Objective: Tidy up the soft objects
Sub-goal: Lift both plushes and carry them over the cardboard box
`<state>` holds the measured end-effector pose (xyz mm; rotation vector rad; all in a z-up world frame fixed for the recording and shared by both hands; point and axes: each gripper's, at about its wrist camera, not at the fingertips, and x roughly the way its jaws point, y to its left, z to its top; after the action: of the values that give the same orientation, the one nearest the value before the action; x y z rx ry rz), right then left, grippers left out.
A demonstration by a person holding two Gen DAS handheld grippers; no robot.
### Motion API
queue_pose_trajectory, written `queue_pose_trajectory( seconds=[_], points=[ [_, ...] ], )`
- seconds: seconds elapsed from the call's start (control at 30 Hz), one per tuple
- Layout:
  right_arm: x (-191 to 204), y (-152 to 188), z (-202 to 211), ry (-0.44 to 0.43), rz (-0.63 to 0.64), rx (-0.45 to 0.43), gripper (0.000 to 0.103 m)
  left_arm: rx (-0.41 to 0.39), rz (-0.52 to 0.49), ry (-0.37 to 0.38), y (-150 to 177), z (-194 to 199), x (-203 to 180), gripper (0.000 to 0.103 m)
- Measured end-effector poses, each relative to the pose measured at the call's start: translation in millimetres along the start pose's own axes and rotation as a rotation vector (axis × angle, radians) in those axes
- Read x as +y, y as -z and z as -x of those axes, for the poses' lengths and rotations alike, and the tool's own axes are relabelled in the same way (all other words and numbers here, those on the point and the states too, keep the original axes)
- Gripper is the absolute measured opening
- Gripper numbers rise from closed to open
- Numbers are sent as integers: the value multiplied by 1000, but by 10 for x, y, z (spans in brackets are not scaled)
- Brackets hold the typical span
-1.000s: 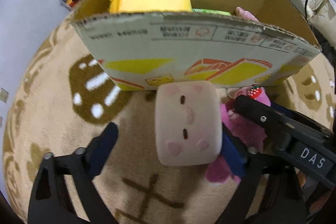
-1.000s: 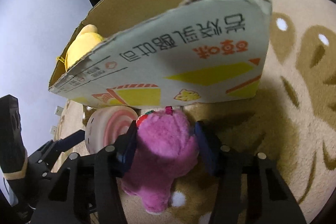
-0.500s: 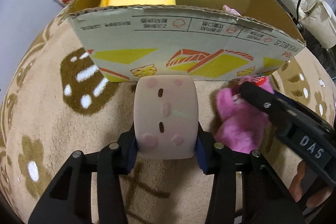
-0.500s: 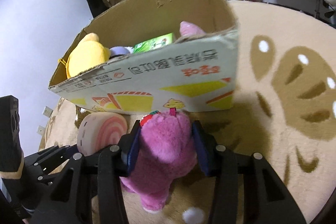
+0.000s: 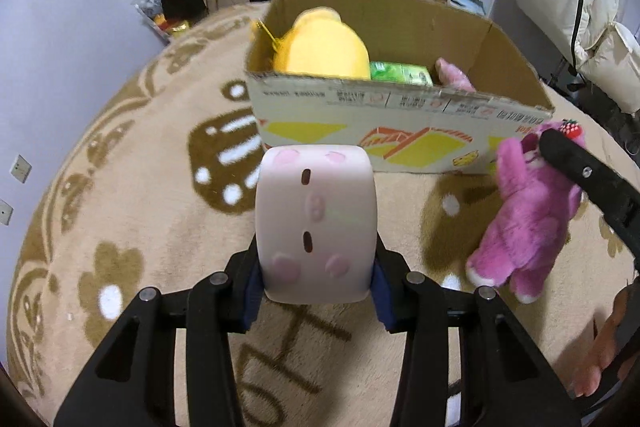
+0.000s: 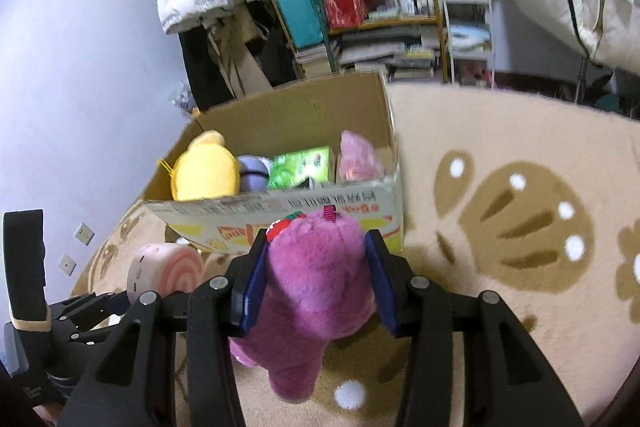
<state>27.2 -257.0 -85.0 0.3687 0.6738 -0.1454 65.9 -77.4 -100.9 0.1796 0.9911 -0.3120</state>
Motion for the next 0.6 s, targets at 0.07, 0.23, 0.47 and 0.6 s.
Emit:
queue_pose_trajectory(
  seconds=[0.07, 0.23, 0.47, 0.6],
  points=[
    [20, -21, 108, 7, 16, -29, 49, -26, 6, -5, -22, 116, 47, 43],
    [126, -139, 404, 15, 56, -117, 49, -135, 2, -50, -77, 439, 108, 43],
    [204, -361, 654, 20, 81, -216, 49, -256, 2, -69, -150, 791, 184, 43],
    [233, -518, 702, 29, 102, -257, 49, -304, -4, -83, -201, 887, 179, 43]
  ],
)
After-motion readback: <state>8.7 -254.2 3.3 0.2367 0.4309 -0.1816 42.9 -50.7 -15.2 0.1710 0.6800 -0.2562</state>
